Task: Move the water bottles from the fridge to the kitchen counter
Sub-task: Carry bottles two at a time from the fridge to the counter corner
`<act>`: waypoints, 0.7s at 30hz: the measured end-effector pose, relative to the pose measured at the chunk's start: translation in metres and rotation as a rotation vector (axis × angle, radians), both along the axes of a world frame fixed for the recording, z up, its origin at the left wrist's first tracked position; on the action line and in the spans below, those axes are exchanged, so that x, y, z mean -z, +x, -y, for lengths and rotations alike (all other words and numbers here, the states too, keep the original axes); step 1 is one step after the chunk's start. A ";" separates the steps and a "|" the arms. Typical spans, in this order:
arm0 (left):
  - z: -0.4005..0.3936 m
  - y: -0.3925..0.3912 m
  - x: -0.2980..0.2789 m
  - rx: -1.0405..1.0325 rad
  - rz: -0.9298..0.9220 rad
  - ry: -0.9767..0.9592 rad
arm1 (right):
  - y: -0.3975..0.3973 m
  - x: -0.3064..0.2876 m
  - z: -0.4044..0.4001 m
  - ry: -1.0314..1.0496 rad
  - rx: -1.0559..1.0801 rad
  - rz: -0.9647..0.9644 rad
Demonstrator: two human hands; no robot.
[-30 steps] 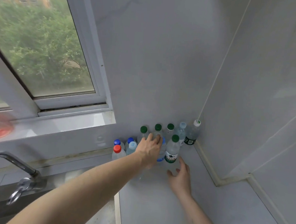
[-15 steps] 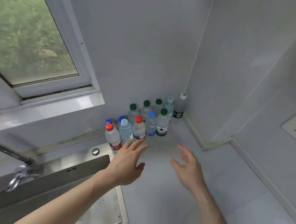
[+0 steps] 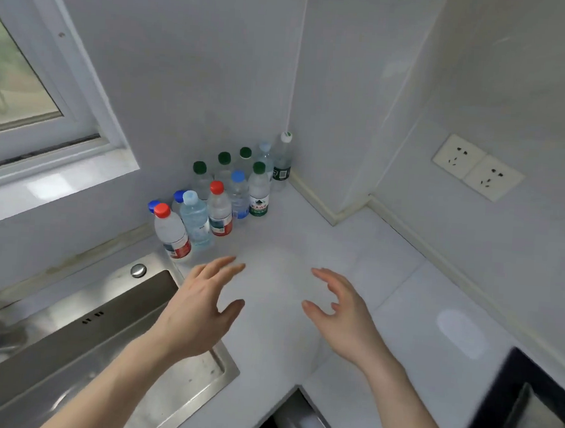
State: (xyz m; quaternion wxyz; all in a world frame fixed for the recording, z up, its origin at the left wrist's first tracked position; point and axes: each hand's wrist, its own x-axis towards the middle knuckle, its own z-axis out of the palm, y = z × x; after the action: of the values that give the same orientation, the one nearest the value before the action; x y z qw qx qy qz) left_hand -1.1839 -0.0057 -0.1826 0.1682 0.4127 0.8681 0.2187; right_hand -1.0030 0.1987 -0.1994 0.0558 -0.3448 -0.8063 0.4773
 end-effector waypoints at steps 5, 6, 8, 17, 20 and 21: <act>0.021 0.022 0.004 0.186 0.026 0.037 | 0.056 -0.014 0.056 0.064 0.144 0.010; 0.023 0.028 0.006 0.206 0.031 0.040 | 0.068 -0.017 0.066 0.074 0.160 0.008; 0.025 0.048 0.007 0.268 0.032 0.056 | 0.099 -0.025 0.086 0.098 0.211 0.019; 0.006 0.129 -0.023 0.586 0.016 0.143 | 0.220 -0.054 0.145 0.148 0.513 -0.006; -0.005 0.170 -0.037 0.687 0.016 0.158 | 0.263 -0.061 0.163 0.172 0.630 -0.036; -0.007 0.182 -0.042 0.710 0.020 0.163 | 0.276 -0.062 0.168 0.173 0.661 -0.045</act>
State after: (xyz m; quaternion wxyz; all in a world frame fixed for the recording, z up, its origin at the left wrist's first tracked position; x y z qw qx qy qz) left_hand -1.0019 0.0015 -0.1408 0.2086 0.6984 0.6487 0.2189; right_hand -0.7270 0.0302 -0.1374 0.2543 -0.5708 -0.6870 0.3708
